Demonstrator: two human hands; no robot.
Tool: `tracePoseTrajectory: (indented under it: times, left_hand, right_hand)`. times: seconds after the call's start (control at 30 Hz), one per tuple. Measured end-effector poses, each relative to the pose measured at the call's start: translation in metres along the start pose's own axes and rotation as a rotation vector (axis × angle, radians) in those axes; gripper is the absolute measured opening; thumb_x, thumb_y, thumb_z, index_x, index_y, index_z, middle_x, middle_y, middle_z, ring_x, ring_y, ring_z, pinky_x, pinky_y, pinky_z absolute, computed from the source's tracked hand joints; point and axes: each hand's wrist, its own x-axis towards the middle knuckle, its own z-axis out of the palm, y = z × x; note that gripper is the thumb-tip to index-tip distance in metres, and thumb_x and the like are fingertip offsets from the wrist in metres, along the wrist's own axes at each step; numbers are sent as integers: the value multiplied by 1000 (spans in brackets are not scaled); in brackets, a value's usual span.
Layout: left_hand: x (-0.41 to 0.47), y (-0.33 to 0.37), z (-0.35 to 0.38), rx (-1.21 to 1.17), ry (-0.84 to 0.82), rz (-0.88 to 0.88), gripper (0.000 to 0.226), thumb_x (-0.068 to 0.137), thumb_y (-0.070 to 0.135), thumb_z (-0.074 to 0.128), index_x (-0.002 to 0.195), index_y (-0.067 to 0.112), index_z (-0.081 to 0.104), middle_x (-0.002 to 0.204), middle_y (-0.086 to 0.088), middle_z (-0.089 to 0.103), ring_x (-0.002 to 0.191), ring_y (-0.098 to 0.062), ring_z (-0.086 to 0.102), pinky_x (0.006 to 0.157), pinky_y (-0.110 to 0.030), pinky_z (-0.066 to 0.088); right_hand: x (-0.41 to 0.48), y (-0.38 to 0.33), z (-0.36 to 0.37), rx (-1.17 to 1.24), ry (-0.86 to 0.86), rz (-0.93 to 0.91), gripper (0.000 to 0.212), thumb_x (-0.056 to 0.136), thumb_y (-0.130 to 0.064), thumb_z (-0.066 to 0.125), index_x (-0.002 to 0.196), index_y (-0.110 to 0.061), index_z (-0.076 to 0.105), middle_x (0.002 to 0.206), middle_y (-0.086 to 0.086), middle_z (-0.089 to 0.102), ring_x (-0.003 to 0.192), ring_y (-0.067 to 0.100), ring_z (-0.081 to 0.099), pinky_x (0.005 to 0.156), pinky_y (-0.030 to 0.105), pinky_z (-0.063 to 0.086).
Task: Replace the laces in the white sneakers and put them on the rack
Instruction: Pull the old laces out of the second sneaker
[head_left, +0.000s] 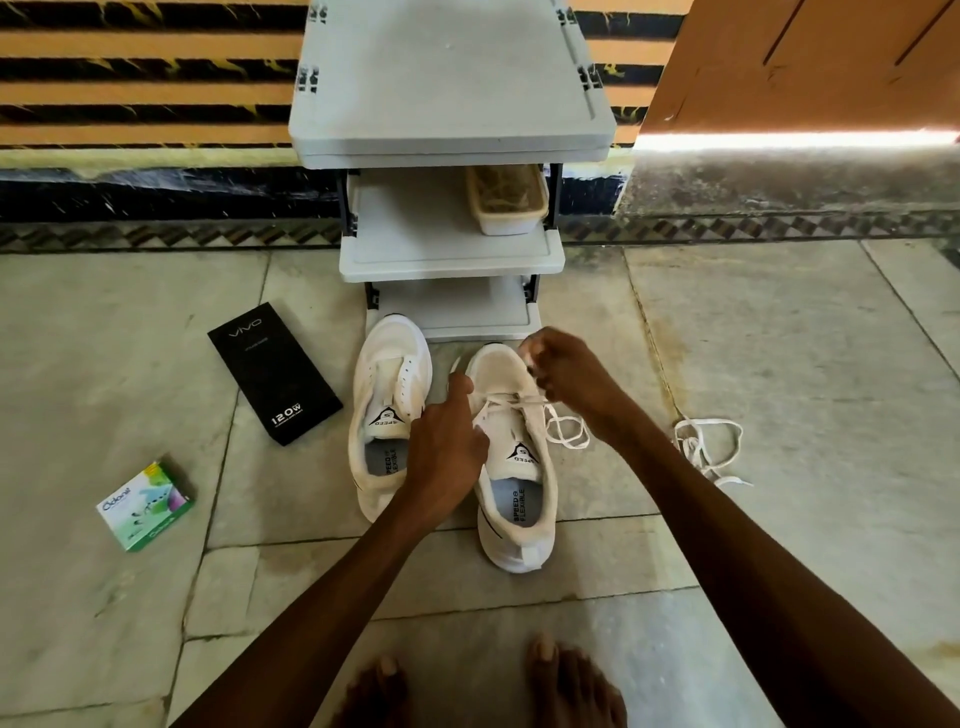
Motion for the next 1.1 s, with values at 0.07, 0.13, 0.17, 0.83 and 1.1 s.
tracePoseTrajectory:
  times: [0.07,0.13,0.17,0.83,1.1]
  left_hand:
    - [-3,1,0,9,15,8,49,92,16,63,134,17,38,113,-9,64,99,-26,62,81,-35,50]
    - [-4,2,1,24,23,14,47,92,19,63,133,17,39,116,-9,65,103,-28,63,85,-37,50]
    - [-4,2,1,26,26,13,46,92,20,63,132,16,40,116,-9,65,103,-28,63,85,-37,50]
    - [-1,-2,4,61,21,54,44,93,19,62,131,19,39,114,-7,65,103,-26,63,83,-34,49]
    - [-1,-3,4,46,14,74,46,92,18,63,130,18,38,111,-9,66,100,-27,63,79,-34,50]
  right_hand:
    - [-2,8,11,-643,-118,-161,21,97,-10,46,93,-9,66,88,4,66,75,17,61,64,25,42]
    - [-3,16,19,-952,-109,-290,26,98,-23,50,96,-5,68,96,14,65,87,31,63,71,33,48]
    - [-4,18,22,-1002,-104,-317,25,97,-23,52,98,-6,70,98,15,64,89,32,64,73,35,50]
    - [-1,17,5,-282,114,-1,17,95,-27,57,86,-17,67,77,2,63,58,12,56,52,22,40]
    - [-7,18,18,-870,21,-236,13,84,-23,67,95,-21,74,102,4,69,92,28,65,72,33,49]
